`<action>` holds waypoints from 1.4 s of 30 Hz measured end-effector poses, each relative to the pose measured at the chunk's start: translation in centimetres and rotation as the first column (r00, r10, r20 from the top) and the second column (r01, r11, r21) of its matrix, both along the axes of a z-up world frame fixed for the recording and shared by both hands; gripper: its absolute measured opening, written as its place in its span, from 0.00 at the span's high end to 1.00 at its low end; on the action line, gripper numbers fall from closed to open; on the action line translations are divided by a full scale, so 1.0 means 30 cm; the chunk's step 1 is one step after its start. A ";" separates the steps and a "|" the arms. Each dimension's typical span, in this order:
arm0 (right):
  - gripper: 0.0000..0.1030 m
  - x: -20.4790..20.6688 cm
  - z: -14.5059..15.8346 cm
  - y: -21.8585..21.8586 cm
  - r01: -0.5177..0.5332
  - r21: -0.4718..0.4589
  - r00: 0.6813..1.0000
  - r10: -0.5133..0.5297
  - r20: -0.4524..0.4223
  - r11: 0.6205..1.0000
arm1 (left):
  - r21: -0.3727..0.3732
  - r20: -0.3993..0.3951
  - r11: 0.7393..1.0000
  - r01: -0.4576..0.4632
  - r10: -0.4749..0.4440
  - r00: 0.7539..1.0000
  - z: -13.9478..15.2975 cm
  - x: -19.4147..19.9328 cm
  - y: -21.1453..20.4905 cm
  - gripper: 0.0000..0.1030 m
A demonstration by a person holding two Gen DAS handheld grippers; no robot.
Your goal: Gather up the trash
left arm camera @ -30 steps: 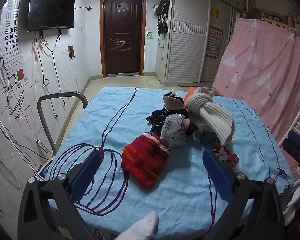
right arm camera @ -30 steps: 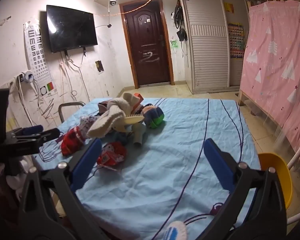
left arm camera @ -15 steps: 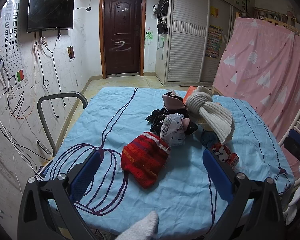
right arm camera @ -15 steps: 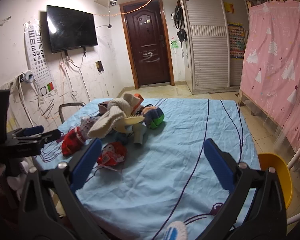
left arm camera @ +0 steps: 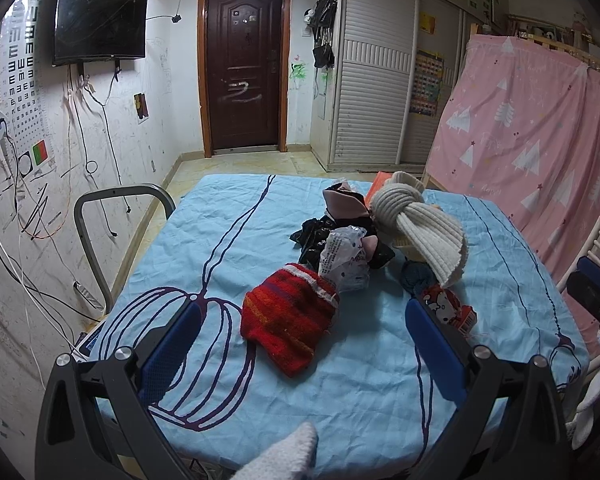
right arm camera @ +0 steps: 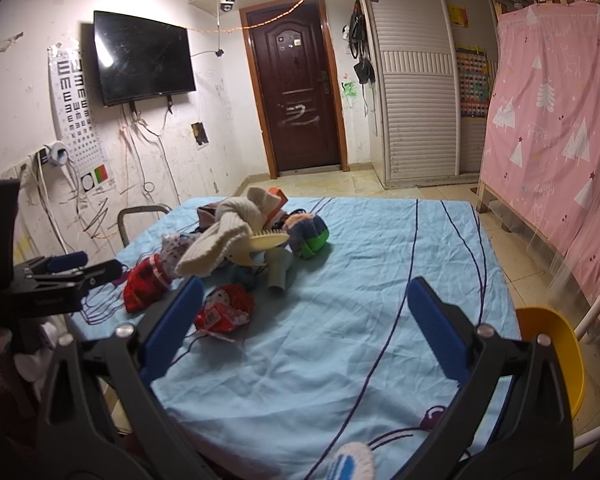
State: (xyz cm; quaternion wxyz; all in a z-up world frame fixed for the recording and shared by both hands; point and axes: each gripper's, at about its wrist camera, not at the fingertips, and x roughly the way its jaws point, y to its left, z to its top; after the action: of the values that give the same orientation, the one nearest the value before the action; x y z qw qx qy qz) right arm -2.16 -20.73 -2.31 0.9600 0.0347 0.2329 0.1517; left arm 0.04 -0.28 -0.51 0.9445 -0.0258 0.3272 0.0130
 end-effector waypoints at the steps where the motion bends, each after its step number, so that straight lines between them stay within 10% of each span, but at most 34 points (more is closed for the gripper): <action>1: 0.04 -0.001 0.000 0.000 0.001 -0.001 1.000 -0.001 0.001 1.000 | 0.000 0.000 1.000 0.000 0.000 1.000 0.000 0.000 0.000 0.10; 42: 0.04 0.007 0.006 -0.001 0.002 -0.002 1.000 -0.002 -0.003 1.000 | 0.001 -0.004 1.000 0.004 -0.004 1.000 -0.007 0.001 -0.003 0.10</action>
State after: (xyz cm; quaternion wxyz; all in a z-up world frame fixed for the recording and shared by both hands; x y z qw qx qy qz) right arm -1.96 -20.75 -2.14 0.9598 0.0343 0.2346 0.1505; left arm 0.07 -0.38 -0.72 0.9438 -0.0248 0.3293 0.0111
